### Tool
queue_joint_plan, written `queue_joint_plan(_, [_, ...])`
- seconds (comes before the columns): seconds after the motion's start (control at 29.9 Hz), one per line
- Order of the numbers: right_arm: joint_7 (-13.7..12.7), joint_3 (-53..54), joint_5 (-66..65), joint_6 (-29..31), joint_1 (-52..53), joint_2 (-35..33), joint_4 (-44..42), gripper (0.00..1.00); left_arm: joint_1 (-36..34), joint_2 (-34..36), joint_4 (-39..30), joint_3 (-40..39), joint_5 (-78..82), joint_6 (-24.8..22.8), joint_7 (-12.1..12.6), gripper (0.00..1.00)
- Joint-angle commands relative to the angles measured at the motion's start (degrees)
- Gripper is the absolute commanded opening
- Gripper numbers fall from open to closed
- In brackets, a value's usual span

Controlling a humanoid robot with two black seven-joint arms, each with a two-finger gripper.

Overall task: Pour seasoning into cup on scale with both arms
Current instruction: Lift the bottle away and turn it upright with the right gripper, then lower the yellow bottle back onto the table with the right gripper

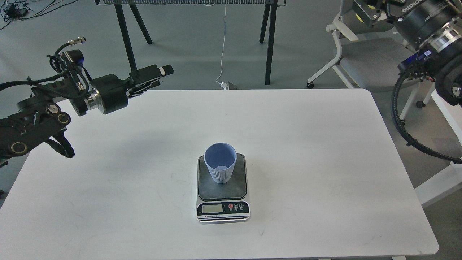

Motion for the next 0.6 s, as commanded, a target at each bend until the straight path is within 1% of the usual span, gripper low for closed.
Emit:
queue_joint_plan(0.0, [-0.02, 2.43, 2.1, 4.22, -8.8, 1.25, 1.17, 0.02, 0.15, 0.06, 0.0, 0.12, 0.06, -0.03, 0.0, 0.97])
queue_joint_plan(0.3, [-0.11, 1.91, 1.84, 4.22, -25.06, 10.3, 1.53, 0.03, 0.5, -0.03, 0.0, 0.12, 0.23, 0.06, 0.0, 0.97])
queue_joint_plan(0.47, [-0.11, 1.38, 1.14, 4.22, -30.69, 14.78, 1.26, 0.03, 0.5, -0.03, 0.0, 0.03, 0.14, 0.15, 0.0, 0.97])
queue_joint_plan(0.57, [-0.02, 1.47, -1.49, 4.22, -33.86, 17.77, 1.52, 0.03, 0.59, -0.03, 0.0, 0.03, 0.14, 0.15, 0.0, 0.97])
